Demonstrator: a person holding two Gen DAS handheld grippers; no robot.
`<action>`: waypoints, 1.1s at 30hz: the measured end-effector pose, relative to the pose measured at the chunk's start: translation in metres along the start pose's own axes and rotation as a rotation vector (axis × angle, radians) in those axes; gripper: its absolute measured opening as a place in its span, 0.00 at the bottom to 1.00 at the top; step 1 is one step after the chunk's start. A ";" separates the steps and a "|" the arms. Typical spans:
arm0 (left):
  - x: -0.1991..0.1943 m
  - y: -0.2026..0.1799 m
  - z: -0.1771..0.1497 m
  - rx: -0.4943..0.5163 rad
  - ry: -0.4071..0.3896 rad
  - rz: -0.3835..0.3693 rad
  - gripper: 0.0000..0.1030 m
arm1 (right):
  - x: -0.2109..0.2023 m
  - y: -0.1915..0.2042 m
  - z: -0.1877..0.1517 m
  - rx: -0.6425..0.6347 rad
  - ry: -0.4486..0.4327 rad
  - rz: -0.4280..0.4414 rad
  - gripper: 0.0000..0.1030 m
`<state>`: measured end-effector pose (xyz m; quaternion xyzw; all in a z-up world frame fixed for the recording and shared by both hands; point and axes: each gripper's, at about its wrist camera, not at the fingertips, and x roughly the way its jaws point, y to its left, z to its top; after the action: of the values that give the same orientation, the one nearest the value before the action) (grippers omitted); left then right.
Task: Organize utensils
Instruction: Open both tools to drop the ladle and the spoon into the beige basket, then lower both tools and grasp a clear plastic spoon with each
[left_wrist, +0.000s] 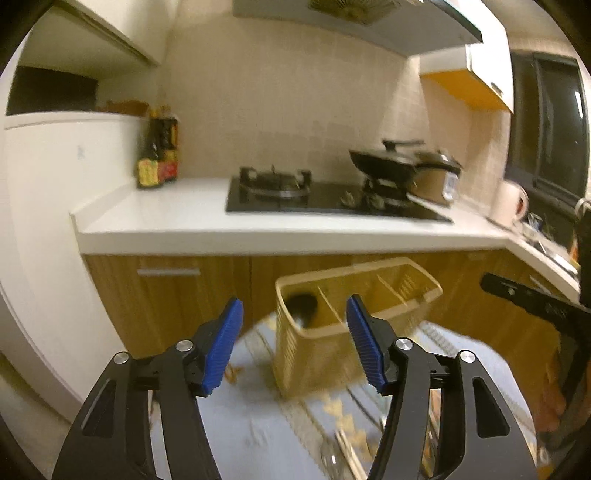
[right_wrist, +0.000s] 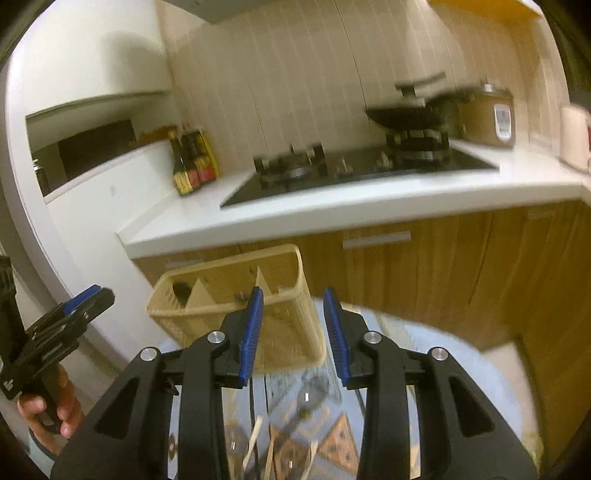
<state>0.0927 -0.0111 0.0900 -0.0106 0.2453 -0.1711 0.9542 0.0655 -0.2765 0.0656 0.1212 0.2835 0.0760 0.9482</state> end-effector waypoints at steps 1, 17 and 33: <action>0.001 0.000 -0.005 0.007 0.044 -0.013 0.57 | 0.001 -0.002 -0.002 0.012 0.035 0.011 0.30; 0.072 0.002 -0.110 0.026 0.615 -0.226 0.56 | 0.048 -0.002 -0.047 0.011 0.374 -0.039 0.30; 0.103 -0.025 -0.114 0.098 0.653 -0.143 0.51 | 0.107 -0.043 -0.062 0.189 0.588 -0.007 0.57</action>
<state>0.1156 -0.0614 -0.0554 0.0733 0.5282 -0.2435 0.8102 0.1228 -0.2835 -0.0517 0.1809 0.5520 0.0777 0.8103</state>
